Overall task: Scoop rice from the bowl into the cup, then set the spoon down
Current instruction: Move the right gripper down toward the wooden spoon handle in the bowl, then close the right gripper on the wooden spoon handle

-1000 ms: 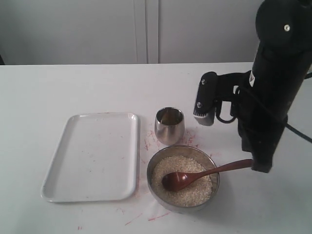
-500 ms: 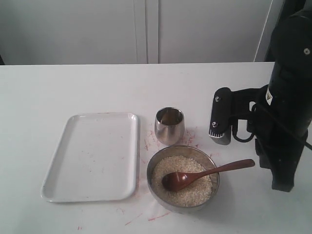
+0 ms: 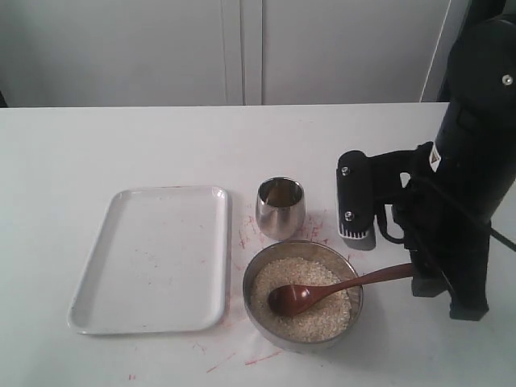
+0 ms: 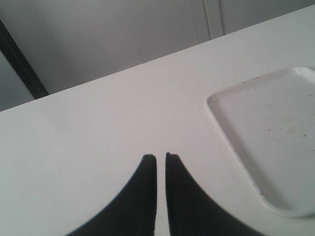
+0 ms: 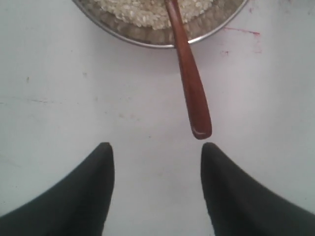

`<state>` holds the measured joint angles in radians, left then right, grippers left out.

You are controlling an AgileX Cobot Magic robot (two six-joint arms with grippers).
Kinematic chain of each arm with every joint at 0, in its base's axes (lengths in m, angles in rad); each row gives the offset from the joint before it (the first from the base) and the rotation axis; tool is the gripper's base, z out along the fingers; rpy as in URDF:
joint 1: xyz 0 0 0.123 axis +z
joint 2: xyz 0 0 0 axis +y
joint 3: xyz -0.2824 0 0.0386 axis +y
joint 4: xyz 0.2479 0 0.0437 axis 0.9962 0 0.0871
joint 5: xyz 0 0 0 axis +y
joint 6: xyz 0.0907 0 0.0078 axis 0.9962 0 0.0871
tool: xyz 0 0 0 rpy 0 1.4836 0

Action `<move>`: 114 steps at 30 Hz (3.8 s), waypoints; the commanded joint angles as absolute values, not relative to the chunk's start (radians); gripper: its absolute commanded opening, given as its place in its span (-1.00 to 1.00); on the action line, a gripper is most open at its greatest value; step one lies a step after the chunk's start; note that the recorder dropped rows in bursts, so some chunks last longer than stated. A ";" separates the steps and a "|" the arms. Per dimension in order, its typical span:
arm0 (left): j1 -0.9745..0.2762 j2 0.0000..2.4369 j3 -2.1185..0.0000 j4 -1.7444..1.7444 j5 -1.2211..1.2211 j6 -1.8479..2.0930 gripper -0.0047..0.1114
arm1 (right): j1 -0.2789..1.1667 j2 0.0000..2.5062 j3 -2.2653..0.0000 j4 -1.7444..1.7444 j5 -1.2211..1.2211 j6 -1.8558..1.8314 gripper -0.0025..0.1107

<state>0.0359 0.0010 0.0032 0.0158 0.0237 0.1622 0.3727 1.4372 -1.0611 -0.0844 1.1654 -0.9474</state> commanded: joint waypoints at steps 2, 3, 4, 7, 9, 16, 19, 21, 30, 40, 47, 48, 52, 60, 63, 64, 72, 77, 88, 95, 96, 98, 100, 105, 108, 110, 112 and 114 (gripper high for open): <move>0.035 0.000 0.000 0.009 0.022 0.161 -0.67 | 0.378 1.428 -1.056 -0.059 1.161 -1.159 -0.05; 0.035 0.000 0.000 0.009 0.022 0.161 -0.67 | 0.378 1.428 -1.056 -0.057 1.161 -1.185 -0.05; 0.035 0.000 0.000 0.009 0.022 0.161 -0.67 | 0.378 1.432 -1.056 -0.055 1.161 -1.202 -0.05; 0.035 0.000 0.000 0.009 0.022 0.161 -0.67 | 0.378 1.450 -1.056 -0.049 1.159 -1.216 -0.05; 0.035 0.000 0.000 0.009 0.022 0.161 -0.67 | 0.378 1.466 -1.056 -0.049 1.149 -1.219 -0.05; 0.035 0.000 0.000 0.009 0.022 0.161 -0.67 | 0.378 1.527 -1.056 -0.051 1.076 -1.219 -0.05; 0.035 0.000 0.000 0.009 0.022 0.161 -0.67 | 0.378 1.546 -1.056 -0.051 1.063 -1.219 -0.05; 0.035 0.000 0.000 0.009 0.022 0.161 -0.67 | 0.378 1.560 -1.056 -0.051 1.063 -1.219 -0.05; 0.035 0.000 0.000 0.009 0.022 0.161 -0.67 | 0.378 1.619 -1.056 -0.062 1.039 -1.192 -0.05; 0.035 0.000 0.000 0.009 0.022 0.161 -0.67 | 0.378 1.668 -1.056 -0.131 0.996 -1.103 -0.05; 0.035 0.000 0.000 0.009 0.022 0.161 -0.67 | 0.378 1.668 -1.056 -0.180 0.996 -1.008 -0.08; 0.035 0.000 0.000 0.009 0.022 0.161 -0.67 | 0.378 1.668 -1.056 -0.180 1.002 -1.008 -0.11; 0.035 0.000 0.000 0.009 0.022 0.161 -0.67 | 0.378 1.668 -1.056 -0.169 1.014 -1.008 -0.23; 0.035 0.000 0.000 0.009 0.022 0.161 -0.67 | 0.378 1.668 -1.056 -0.142 1.014 -1.008 -0.25; 0.035 0.000 0.000 0.009 0.022 0.161 -0.67 | 0.378 1.668 -1.056 -0.120 0.985 -1.008 -0.25; 0.035 0.000 0.000 0.009 0.022 0.161 -0.67 | 0.378 1.668 -1.056 -0.121 0.986 -1.008 -0.25; 0.035 0.000 0.000 0.009 0.022 0.161 -0.67 | 0.378 1.668 -1.056 -0.124 0.993 -1.008 -0.29; 0.035 0.000 0.000 0.009 0.022 0.161 -0.67 | 0.378 1.668 -1.056 -0.124 0.984 -1.008 -0.29; 0.035 0.000 0.000 0.009 0.022 0.161 -0.67 | 0.378 1.668 -1.056 -0.117 0.964 -1.008 -0.29; 0.035 0.000 0.000 0.009 0.022 0.161 -0.67 | 0.378 1.668 -1.056 -0.099 0.962 -1.008 -0.29; 0.035 0.000 0.000 0.009 0.022 0.161 -0.67 | 0.378 1.668 -1.056 -0.099 0.962 -1.008 -0.29; 0.035 0.000 0.000 0.009 0.022 0.161 -0.67 | 0.378 1.668 -1.056 -0.099 0.962 -1.008 -0.29; 0.035 0.000 0.000 0.009 0.022 0.161 -0.67 | 0.378 1.668 -1.056 -0.099 0.964 -1.008 -0.29; 0.035 0.000 0.000 0.009 0.022 0.161 -0.67 | 0.378 1.668 -1.056 -0.099 0.977 -0.990 -0.29; 0.035 0.000 0.000 0.009 0.022 0.161 -0.67 | 0.378 1.668 -1.056 -0.099 0.979 -0.990 -0.29; 0.035 0.000 0.000 0.009 0.022 0.161 -0.67 | 0.378 1.668 -1.056 -0.099 0.981 -0.988 -0.29; 0.035 0.000 0.000 0.009 0.022 0.161 -0.67 | 0.378 1.668 -1.056 -0.101 0.988 -0.987 -0.30; 0.035 0.000 0.000 0.009 0.022 0.161 -0.67 | 0.378 1.668 -1.056 -0.101 0.988 -0.986 -0.41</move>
